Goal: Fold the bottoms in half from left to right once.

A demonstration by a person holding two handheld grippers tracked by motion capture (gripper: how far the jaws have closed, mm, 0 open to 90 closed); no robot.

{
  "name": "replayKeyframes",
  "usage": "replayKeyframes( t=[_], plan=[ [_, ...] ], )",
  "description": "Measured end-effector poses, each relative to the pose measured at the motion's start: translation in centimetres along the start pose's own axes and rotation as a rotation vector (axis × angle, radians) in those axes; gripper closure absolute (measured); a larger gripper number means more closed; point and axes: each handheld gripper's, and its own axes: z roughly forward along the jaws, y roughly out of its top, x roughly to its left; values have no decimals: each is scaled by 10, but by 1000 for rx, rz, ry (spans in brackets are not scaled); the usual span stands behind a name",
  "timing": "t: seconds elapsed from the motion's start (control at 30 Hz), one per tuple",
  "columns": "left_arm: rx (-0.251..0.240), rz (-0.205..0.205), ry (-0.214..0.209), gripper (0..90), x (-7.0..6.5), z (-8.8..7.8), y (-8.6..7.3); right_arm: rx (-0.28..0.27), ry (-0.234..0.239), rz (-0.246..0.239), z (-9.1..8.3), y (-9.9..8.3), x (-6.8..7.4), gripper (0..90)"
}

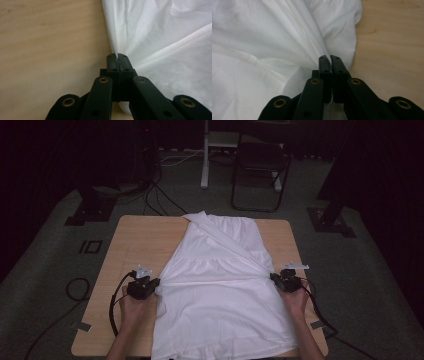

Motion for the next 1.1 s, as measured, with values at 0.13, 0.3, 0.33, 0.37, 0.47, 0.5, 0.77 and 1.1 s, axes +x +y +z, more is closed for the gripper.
replayKeyframes(
  t=[0.13, 0.3, 0.33, 0.37, 0.47, 0.5, 0.77, 1.1],
  plan=[
    [-7, 8, 2, 900, -9, -13, -18, 7, 5, -29, -17, -16, 12, 880],
    [9, 19, -17, 900, -19, -25, -36, 21, 9, -40, -42, -40, 28, 880],
    [13, 27, -17, 900, -21, -27, -40, 24, 10, -41, -47, -45, 31, 880],
    [20, 32, -21, 900, -24, -28, -44, 26, 12, -40, -52, -49, 34, 880],
    [37, 39, -48, 900, -31, -36, -54, 37, 16, -40, -67, -63, 41, 885],
    [41, 45, -50, 900, -33, -38, -55, 45, 25, -31, -71, -66, 42, 887],
    [-102, -47, -77, 608, -21, -47, -34, -5, 69, -31, -79, -50, 44, 554],
    [-178, -119, -114, 545, -16, -18, -10, -41, 108, -149, -18, 40, 71, 447]
  ],
)
